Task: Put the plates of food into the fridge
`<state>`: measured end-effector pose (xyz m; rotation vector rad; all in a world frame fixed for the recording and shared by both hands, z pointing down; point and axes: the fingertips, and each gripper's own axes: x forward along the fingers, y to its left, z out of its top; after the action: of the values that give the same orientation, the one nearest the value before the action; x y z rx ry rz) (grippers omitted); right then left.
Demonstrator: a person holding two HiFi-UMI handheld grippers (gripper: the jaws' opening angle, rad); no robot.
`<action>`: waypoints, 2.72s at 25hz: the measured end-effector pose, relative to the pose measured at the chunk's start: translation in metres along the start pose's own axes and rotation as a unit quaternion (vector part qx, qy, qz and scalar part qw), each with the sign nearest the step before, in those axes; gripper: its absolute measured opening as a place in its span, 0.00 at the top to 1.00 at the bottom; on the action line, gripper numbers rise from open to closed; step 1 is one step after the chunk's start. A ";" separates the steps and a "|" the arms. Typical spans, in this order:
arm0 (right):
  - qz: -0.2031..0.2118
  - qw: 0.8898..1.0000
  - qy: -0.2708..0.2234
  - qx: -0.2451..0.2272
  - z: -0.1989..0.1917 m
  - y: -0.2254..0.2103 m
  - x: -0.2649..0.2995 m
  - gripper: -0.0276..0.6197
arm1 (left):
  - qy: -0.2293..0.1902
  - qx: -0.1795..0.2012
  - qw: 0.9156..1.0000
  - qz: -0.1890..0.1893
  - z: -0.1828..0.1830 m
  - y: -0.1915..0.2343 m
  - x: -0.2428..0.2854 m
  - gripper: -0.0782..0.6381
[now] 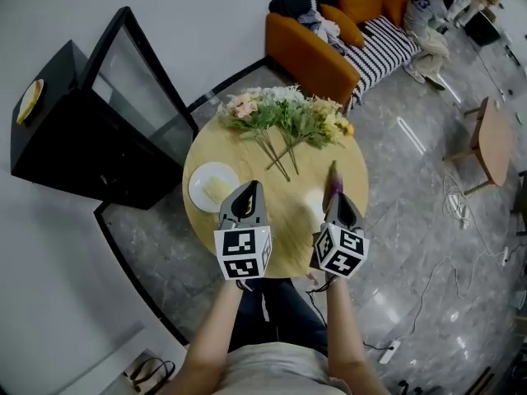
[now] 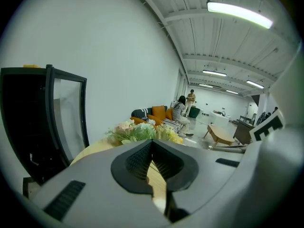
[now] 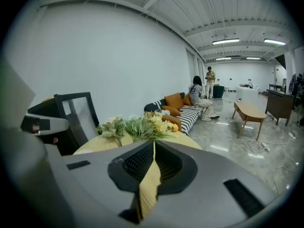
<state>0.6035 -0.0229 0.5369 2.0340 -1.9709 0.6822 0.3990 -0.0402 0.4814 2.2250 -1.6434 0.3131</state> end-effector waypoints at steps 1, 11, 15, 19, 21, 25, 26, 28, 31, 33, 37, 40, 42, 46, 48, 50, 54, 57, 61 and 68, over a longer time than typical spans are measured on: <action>0.000 1.000 0.010 0.003 -0.005 -0.002 0.004 0.94 | 0.006 0.002 1.000 -0.001 -0.004 0.002 0.002 0.88; -0.001 0.993 0.116 0.022 -0.061 -0.022 0.031 0.72 | 0.049 -0.008 0.999 -0.003 -0.034 0.021 0.020 0.88; -0.007 0.989 0.146 0.002 -0.079 -0.030 0.042 0.64 | 0.058 -0.012 0.998 -0.008 -0.040 0.022 0.025 0.88; -0.016 0.985 0.171 -0.013 -0.091 -0.040 0.056 0.57 | 0.061 -0.007 0.998 -0.013 -0.043 0.020 0.028 0.88; -0.021 0.983 0.182 -0.012 -0.096 -0.044 0.062 0.56 | 0.064 -0.006 0.998 -0.015 -0.044 0.018 0.029 0.88; -0.026 0.979 0.203 0.011 -0.105 -0.050 0.070 0.56 | 0.070 -0.009 0.997 -0.012 -0.047 0.023 0.029 0.88; -0.026 0.978 0.207 0.016 -0.107 -0.050 0.071 0.56 | 0.071 -0.010 0.997 -0.011 -0.048 0.024 0.029 0.88; -0.027 0.976 0.217 0.018 -0.111 -0.050 0.070 0.56 | 0.072 -0.012 0.997 -0.009 -0.050 0.027 0.029 0.88; -0.036 0.973 0.227 0.010 -0.114 -0.053 0.067 0.56 | 0.073 -0.015 0.997 -0.005 -0.050 0.030 0.030 0.88; -0.040 0.973 0.225 0.014 -0.114 -0.054 0.068 0.57 | 0.071 -0.017 0.997 -0.003 -0.049 0.033 0.031 0.88; -0.043 0.975 0.216 0.036 -0.114 -0.056 0.067 0.59 | 0.069 -0.021 0.997 0.003 -0.048 0.039 0.031 0.88; -0.044 0.976 0.209 0.030 -0.112 -0.057 0.064 0.60 | 0.068 -0.024 0.997 0.005 -0.049 0.041 0.029 0.88; -0.038 0.978 0.203 0.026 -0.108 -0.054 0.062 0.60 | 0.067 -0.027 0.997 0.007 -0.049 0.042 0.028 0.88; -0.008 0.981 0.191 0.027 -0.098 -0.039 0.057 0.60 | 0.059 -0.032 0.998 0.012 -0.044 0.041 0.025 0.88; 0.008 0.983 0.184 0.022 -0.087 -0.029 0.052 0.60 | 0.053 -0.033 0.998 0.015 -0.041 0.041 0.022 0.88; 0.027 0.984 0.176 0.018 -0.077 -0.016 0.048 0.60 | 0.047 -0.035 0.998 0.021 -0.038 0.042 0.019 0.88; 0.080 0.982 0.169 0.005 -0.061 0.022 0.046 0.60 | 0.033 -0.047 0.997 0.043 -0.032 0.049 0.008 0.88; 0.130 0.977 0.168 -0.017 -0.053 0.058 0.045 0.60 | 0.022 -0.054 0.996 0.067 -0.028 0.059 -0.005 0.88; 0.206 0.962 0.173 -0.050 -0.046 0.117 0.045 0.60 | 0.006 -0.068 0.991 0.119 -0.025 0.086 -0.032 0.88; 0.303 0.930 0.177 -0.107 -0.041 0.215 0.029 0.60 | -0.029 -0.094 0.972 0.215 -0.021 0.151 -0.098 0.88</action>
<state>0.3839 -0.0443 0.5533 1.0678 -2.3134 0.8310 0.2265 0.0147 0.4865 1.7445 -2.0866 0.1902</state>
